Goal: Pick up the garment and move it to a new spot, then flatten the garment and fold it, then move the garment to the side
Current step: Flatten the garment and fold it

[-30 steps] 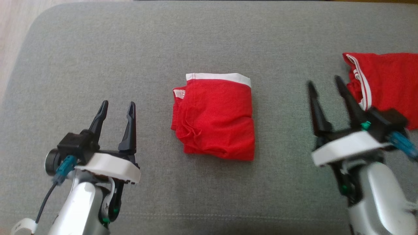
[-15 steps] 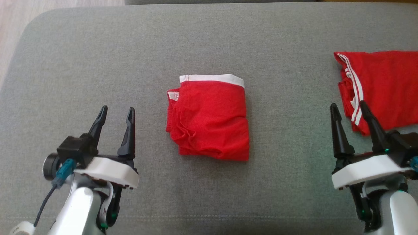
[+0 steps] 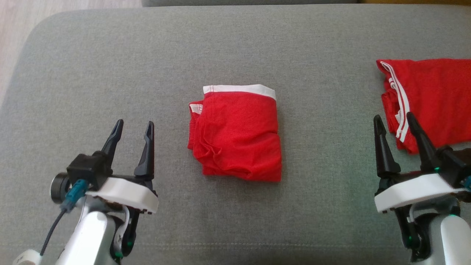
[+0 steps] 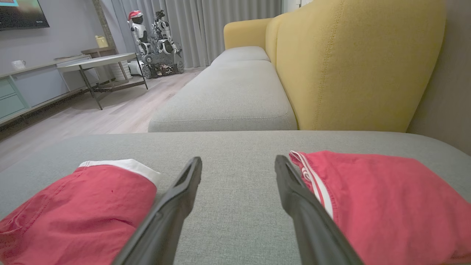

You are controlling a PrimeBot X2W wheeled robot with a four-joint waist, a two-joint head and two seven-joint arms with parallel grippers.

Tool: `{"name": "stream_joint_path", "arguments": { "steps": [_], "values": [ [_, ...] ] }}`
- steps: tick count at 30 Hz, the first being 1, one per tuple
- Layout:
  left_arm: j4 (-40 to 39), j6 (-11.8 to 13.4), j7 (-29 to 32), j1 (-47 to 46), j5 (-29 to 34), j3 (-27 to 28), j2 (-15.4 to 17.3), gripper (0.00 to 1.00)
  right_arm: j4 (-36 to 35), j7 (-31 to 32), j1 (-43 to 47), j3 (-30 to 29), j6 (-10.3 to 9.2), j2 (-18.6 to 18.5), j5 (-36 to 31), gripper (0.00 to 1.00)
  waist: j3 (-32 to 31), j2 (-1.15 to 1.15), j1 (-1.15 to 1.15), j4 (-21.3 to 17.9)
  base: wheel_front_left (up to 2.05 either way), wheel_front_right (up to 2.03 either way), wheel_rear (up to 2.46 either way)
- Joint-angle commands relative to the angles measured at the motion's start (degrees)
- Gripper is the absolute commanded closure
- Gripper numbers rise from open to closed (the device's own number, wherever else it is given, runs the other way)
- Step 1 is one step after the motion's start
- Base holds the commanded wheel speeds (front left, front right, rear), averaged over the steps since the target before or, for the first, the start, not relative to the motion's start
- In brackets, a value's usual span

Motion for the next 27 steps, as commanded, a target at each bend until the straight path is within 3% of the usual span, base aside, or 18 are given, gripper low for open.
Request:
{"name": "stream_joint_path", "arguments": {
  "steps": [1,2,3,9,20,27],
  "values": [
    [-1.8,0.4,0.1,-1.3,-0.1,1.9,1.5,0.0,-2.2,-0.1,-0.8,1.5,-0.05,-0.2,0.7,0.07,0.0,0.0,0.0,0.1,0.0,0.0,0.0],
    [-1.8,0.4,0.1,-1.4,-0.1,1.8,1.5,0.0,-2.2,-0.1,-1.0,1.6,-0.05,-0.2,1.0,0.59,0.0,0.0,0.0,0.2,0.0,0.0,0.0],
    [-1.8,0.4,0.0,-1.4,-0.1,1.8,1.6,0.0,-1.9,-0.1,-1.2,1.9,-0.05,-0.2,1.5,1.0,0.1,0.0,0.0,0.3,0.0,0.0,0.0],
    [-1.9,0.0,-0.1,-2.6,-0.2,1.4,1.6,0.0,2.9,-0.8,-5.6,7.7,-0.05,-0.1,4.1,1.0,1.2,0.0,0.0,1.7,0.0,0.0,0.0],
    [-0.9,-0.3,-0.8,-4.6,-0.4,0.5,0.8,0.0,22.9,-6.2,-17.4,30.8,-0.05,-0.1,15.1,1.0,3.7,0.0,0.0,6.1,0.0,0.0,0.0],
    [-0.1,-0.6,-1.3,-5.4,-0.6,0.0,0.3,0.0,30.6,-8.7,-23.1,40.8,-0.05,-0.1,21.0,1.0,4.8,0.0,0.0,7.8,0.0,0.0,0.0]
  ]
}}
